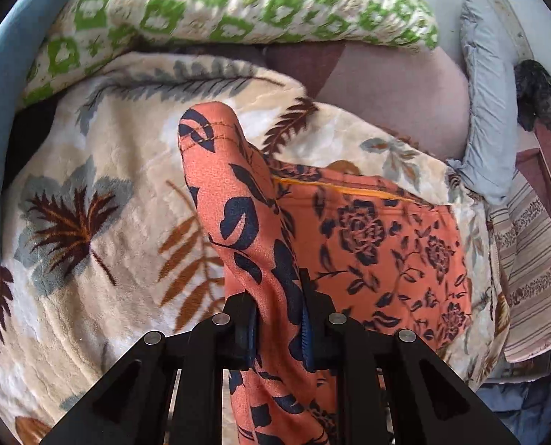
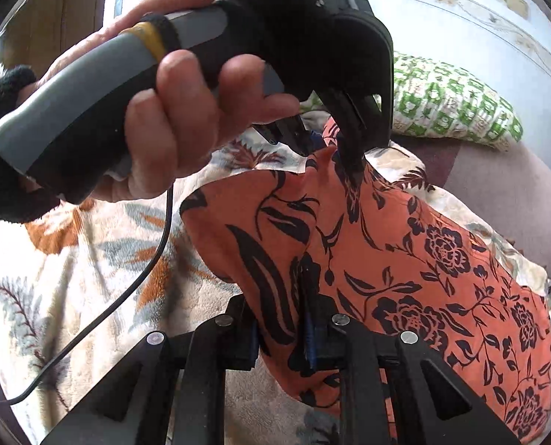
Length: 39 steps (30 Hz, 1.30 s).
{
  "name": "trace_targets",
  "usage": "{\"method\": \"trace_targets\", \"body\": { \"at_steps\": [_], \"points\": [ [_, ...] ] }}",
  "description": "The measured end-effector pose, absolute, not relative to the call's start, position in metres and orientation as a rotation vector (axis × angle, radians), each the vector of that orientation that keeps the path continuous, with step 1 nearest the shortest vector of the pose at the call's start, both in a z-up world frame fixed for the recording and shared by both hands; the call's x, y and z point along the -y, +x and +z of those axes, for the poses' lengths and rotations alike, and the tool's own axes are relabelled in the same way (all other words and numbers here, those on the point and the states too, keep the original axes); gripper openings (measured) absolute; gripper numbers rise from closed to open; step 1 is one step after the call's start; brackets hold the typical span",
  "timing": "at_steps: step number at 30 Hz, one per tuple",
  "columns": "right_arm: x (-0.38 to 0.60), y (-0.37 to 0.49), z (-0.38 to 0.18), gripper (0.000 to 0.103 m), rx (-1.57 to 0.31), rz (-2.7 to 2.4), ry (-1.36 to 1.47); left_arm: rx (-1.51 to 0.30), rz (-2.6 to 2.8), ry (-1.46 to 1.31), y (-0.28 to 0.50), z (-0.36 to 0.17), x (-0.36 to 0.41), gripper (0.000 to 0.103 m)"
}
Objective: Fold small clothes
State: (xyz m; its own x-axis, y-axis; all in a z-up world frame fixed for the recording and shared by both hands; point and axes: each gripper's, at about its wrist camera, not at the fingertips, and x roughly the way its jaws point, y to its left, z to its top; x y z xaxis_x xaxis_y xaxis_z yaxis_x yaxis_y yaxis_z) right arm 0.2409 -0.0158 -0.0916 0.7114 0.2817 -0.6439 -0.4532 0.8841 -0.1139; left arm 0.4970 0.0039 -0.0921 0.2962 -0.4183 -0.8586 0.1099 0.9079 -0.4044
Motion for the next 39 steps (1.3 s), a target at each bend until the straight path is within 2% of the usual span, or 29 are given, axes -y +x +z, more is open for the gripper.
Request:
{"method": "trace_targets", "body": {
  "at_steps": [4,8,12,15,16,20,23,25,26,28,29,30,35,36,39],
  "points": [
    [0.067,0.231,-0.07,0.017,-0.65,0.372,-0.116,-1.168,-0.419,-0.227,0.479,-0.058,0.058,0.016],
    [0.132,0.224,-0.062,0.017,-0.674,0.325,0.051,-1.186,-0.46,-0.182,0.474,-0.056,0.133,0.016],
    [0.211,0.216,-0.085,0.017,-0.745,0.29,0.26,-1.243,-0.484,-0.112,0.48,-0.079,0.212,0.016],
    [0.262,0.217,-0.119,0.018,-0.805,0.268,0.41,-1.324,-0.45,-0.044,0.484,-0.12,0.264,0.016],
    [0.276,0.216,-0.129,0.021,-0.813,0.268,0.466,-1.359,-0.433,-0.03,0.486,-0.136,0.278,0.016],
    [0.301,0.22,-0.151,0.029,-0.857,0.307,0.615,-1.402,-0.348,-0.011,0.483,-0.164,0.301,0.016],
    [0.304,0.222,-0.143,0.03,-0.853,0.342,0.641,-1.384,-0.354,-0.051,0.486,-0.145,0.3,0.017],
    [0.313,0.221,-0.135,0.037,-0.835,0.345,0.681,-1.336,-0.365,-0.066,0.48,-0.117,0.284,0.019],
    [0.319,0.218,-0.132,0.039,-0.817,0.345,0.714,-1.305,-0.357,-0.061,0.479,-0.103,0.274,0.024],
    [0.332,0.214,-0.129,0.054,-0.788,0.342,0.779,-1.247,-0.319,-0.031,0.479,-0.081,0.257,0.039],
    [0.338,0.213,-0.128,0.058,-0.776,0.335,0.805,-1.236,-0.295,-0.007,0.479,-0.075,0.25,0.056],
    [0.342,0.213,-0.128,0.062,-0.769,0.321,0.827,-1.244,-0.266,0.023,0.479,-0.072,0.244,0.063],
    [0.351,0.226,-0.128,0.064,-0.748,0.317,0.868,-1.349,-0.221,0.096,0.488,-0.077,0.252,0.063],
    [0.347,0.232,-0.129,0.068,-0.762,0.317,0.851,-1.378,-0.234,0.085,0.49,-0.079,0.257,0.063],
    [0.336,0.244,-0.139,0.068,-0.814,0.344,0.85,-1.399,-0.215,0.117,0.502,-0.091,0.281,0.063]
  ]
}}
